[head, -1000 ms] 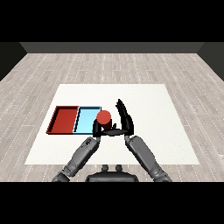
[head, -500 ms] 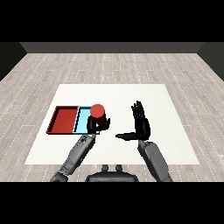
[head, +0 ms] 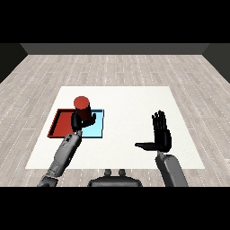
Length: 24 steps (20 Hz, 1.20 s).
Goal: Pick the red can and put it in the red box
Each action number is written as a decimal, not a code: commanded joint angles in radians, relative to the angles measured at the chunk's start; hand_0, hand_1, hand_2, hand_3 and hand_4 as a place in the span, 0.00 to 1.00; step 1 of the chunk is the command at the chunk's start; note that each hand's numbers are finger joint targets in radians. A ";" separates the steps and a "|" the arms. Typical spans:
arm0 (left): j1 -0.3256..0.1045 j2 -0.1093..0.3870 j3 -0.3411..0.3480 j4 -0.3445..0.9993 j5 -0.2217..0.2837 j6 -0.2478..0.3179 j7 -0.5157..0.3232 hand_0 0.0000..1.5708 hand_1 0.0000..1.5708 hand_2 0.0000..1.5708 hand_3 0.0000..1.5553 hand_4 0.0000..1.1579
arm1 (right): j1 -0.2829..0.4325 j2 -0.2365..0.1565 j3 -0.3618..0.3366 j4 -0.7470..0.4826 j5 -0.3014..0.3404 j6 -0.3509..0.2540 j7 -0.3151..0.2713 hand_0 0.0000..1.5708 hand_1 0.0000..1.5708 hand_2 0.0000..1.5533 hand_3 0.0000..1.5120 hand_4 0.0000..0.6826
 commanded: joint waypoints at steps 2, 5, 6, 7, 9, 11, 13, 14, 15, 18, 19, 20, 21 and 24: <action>0.002 0.160 0.068 -0.011 -0.034 -0.026 0.117 1.00 1.00 1.00 0.96 0.97 | 0.065 -0.020 -0.058 0.018 -0.032 0.043 -0.033 0.00 0.00 0.00 0.00 0.00; -0.035 0.201 0.088 0.233 -0.084 -0.046 0.070 1.00 1.00 0.98 0.94 0.97 | 0.060 -0.004 -0.036 0.030 -0.028 0.038 -0.024 0.00 0.00 0.00 0.00 0.00; -0.049 0.262 0.126 0.225 -0.062 -0.066 0.140 1.00 1.00 0.98 0.95 0.96 | 0.095 0.018 -0.028 0.058 -0.024 0.049 -0.080 0.00 0.00 0.00 0.00 0.00; 0.009 0.259 0.124 0.284 -0.072 -0.074 0.081 1.00 1.00 0.99 0.96 0.96 | 0.043 0.001 -0.087 0.118 -0.059 0.074 -0.086 0.00 0.00 0.00 0.00 0.00; -0.055 0.281 0.114 0.400 -0.106 -0.081 0.142 1.00 1.00 0.99 0.97 0.93 | 0.042 -0.008 -0.090 0.121 -0.054 0.070 -0.064 0.00 0.00 0.00 0.00 0.00; -0.044 0.300 0.126 0.490 -0.098 -0.128 0.149 1.00 1.00 0.99 0.95 0.91 | 0.008 -0.006 -0.088 0.093 -0.050 0.038 -0.007 0.00 0.00 0.00 0.00 0.00; -0.092 0.325 0.119 0.623 -0.144 -0.113 0.178 1.00 1.00 0.99 0.94 0.91 | 0.011 0.005 -0.098 0.207 -0.039 0.082 -0.107 0.00 0.00 0.00 0.00 0.00; -0.122 0.322 0.116 0.692 -0.151 -0.138 0.182 1.00 1.00 0.97 0.92 0.88 | -0.031 -0.003 -0.124 0.193 -0.052 0.061 -0.062 0.00 0.00 0.00 0.00 0.00; -0.114 0.308 0.108 0.752 -0.178 -0.101 0.167 1.00 1.00 0.97 0.91 0.87 | 0.020 0.005 -0.111 0.195 -0.048 0.079 -0.105 0.00 0.00 0.00 0.00 0.00; -0.203 0.280 0.090 0.913 -0.215 -0.107 0.230 0.60 0.60 0.54 0.43 0.77 | -0.043 -0.007 -0.134 0.234 -0.066 0.094 -0.084 0.00 0.00 0.00 0.00 0.00; -0.185 0.318 0.097 0.951 -0.213 -0.149 0.217 0.68 0.68 0.62 0.40 0.71 | -0.009 0.012 -0.109 0.242 -0.030 0.079 -0.121 0.00 0.00 0.00 0.00 0.00; -0.226 0.274 0.099 0.997 -0.216 -0.139 0.218 0.40 0.40 0.38 0.00 0.67 | -0.045 -0.003 -0.123 0.273 -0.019 0.075 -0.110 0.00 0.00 0.00 0.00 0.00; -0.203 0.263 0.098 1.032 -0.226 -0.126 0.189 0.00 0.00 0.00 0.00 0.62 | -0.081 0.023 -0.099 0.306 -0.012 0.076 -0.115 0.00 0.00 0.00 0.00 0.00; -0.240 0.209 0.092 1.119 -0.239 -0.139 0.212 0.59 0.59 0.56 0.00 0.62 | -0.110 0.028 -0.138 0.319 -0.030 0.055 -0.106 0.00 0.00 0.00 0.00 0.00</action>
